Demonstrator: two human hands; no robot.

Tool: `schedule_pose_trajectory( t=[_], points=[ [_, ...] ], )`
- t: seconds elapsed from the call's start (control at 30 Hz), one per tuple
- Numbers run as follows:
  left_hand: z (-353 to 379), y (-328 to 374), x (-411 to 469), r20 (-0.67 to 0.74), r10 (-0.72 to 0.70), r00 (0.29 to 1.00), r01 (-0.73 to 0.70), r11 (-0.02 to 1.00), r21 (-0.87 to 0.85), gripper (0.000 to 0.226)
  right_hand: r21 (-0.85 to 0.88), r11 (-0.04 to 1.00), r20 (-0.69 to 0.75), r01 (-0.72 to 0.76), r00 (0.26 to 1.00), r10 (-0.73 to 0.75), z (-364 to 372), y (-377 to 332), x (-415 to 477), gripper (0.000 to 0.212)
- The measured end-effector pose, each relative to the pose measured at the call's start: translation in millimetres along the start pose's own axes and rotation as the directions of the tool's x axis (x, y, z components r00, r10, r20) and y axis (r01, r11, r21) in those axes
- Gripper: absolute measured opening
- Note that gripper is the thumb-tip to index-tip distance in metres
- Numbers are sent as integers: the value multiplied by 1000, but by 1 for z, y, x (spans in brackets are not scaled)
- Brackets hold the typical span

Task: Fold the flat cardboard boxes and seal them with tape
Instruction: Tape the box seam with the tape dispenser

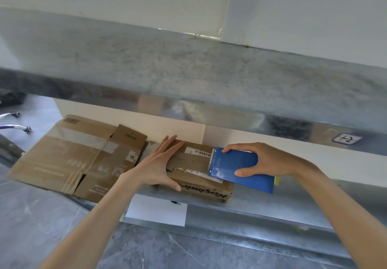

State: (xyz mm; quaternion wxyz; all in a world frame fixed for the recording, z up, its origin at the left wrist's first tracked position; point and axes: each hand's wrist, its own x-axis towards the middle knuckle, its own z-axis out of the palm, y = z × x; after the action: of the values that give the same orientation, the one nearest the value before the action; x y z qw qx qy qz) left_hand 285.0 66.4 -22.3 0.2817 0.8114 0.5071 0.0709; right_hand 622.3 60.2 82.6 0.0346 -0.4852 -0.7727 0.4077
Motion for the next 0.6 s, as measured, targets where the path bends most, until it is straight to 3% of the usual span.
schedule_pose_trajectory(
  t=[0.33, 0.6],
  points=[
    [11, -6, -1, -149, 87, 985, -103, 989, -106, 122, -9, 1000, 18, -1, 1000, 1, -3, 14, -12, 55],
    [13, -6, -1, -157, 86, 984, -103, 989, -105, 123, 43, 999, 43, -27, 999, 25, -21, 39, -39, 56]
  ],
)
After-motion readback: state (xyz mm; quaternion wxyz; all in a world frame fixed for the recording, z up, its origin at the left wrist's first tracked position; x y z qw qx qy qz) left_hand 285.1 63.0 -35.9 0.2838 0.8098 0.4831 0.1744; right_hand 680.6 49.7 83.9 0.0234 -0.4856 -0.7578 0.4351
